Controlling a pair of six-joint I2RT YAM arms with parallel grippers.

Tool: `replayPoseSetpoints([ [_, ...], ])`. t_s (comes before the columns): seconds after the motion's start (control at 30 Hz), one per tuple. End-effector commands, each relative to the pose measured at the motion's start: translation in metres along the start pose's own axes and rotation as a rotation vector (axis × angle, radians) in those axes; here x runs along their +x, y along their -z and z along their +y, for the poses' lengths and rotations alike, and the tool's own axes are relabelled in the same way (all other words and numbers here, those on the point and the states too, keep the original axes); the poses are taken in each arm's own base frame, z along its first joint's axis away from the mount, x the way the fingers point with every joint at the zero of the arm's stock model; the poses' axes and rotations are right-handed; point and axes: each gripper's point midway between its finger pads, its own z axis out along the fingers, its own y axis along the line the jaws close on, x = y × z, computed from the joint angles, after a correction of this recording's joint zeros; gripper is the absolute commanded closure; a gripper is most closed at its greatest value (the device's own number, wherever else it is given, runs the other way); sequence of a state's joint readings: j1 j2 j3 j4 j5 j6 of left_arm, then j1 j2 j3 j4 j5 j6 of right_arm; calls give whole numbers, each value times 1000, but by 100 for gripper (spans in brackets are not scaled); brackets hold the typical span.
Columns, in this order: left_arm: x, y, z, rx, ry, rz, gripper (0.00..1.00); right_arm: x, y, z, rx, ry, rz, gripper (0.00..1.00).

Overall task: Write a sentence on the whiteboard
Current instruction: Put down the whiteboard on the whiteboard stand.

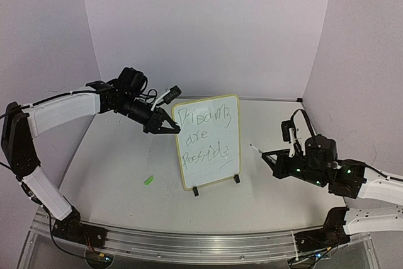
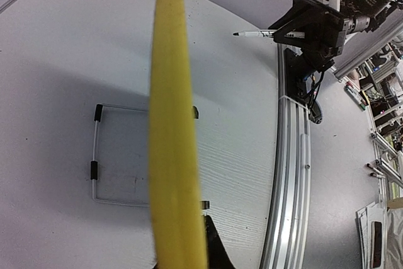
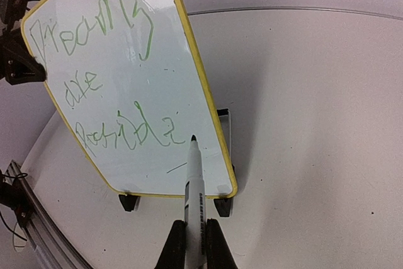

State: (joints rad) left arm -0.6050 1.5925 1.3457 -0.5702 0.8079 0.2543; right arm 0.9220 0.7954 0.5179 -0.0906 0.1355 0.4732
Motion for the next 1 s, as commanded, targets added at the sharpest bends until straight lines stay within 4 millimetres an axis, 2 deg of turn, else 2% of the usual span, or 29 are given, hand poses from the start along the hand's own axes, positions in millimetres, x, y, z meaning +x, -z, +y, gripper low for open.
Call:
replayPoseSetpoints([
  [0.0,-28,9,-7,1,-85,-86,99,-8,1,4,-2,2,-25,100],
  [0.3,-24,12,-2,-49,-62,-70,69,-7,1,3,-1,3,-26,100],
  [0.53,-22,17,3,-105,-57,-73,56,-7,1,3,-4,2,-28,100],
  [0.77,-16,24,11,-170,-30,-86,38,-6,1,3,-5,1,-31,100],
  [0.8,-16,25,12,-181,-26,-92,34,-7,2,3,-6,0,-32,100],
  [0.87,-15,29,14,-202,-20,-106,8,-6,1,3,-7,0,-32,100],
  [0.9,-15,32,14,-211,-18,-114,4,-7,1,3,-7,0,-33,100],
  [0.97,-15,38,14,-239,-12,-136,1,-7,1,3,-8,0,-34,100],
])
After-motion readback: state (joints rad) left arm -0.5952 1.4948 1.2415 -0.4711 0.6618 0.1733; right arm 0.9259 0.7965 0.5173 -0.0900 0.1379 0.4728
